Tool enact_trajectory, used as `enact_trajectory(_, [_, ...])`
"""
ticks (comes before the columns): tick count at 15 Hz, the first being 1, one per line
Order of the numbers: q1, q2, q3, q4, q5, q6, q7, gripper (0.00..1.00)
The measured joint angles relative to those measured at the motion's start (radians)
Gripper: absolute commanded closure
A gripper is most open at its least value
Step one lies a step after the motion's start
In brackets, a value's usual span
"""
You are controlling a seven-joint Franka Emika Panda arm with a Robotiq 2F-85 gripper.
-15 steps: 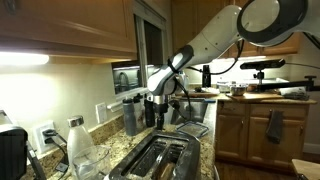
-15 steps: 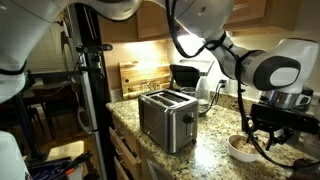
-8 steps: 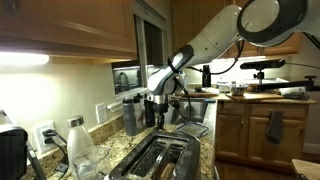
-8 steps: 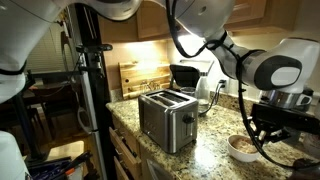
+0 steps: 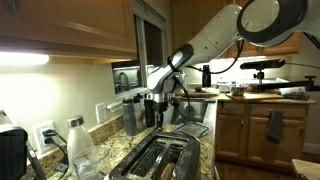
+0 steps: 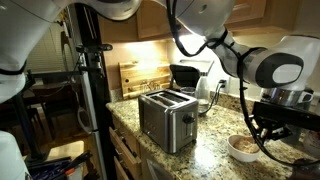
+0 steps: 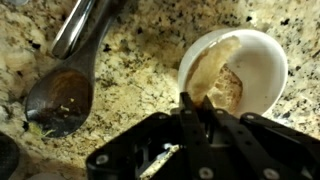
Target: Put the two slices of bread in the two slots of the toaster
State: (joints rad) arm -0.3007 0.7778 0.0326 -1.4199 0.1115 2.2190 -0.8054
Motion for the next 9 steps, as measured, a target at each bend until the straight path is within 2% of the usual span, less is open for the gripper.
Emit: enact_trajectory(9, [0.006, -0.023, 0.026, 0.039, 0.0, 0.001, 0.0, 0.92])
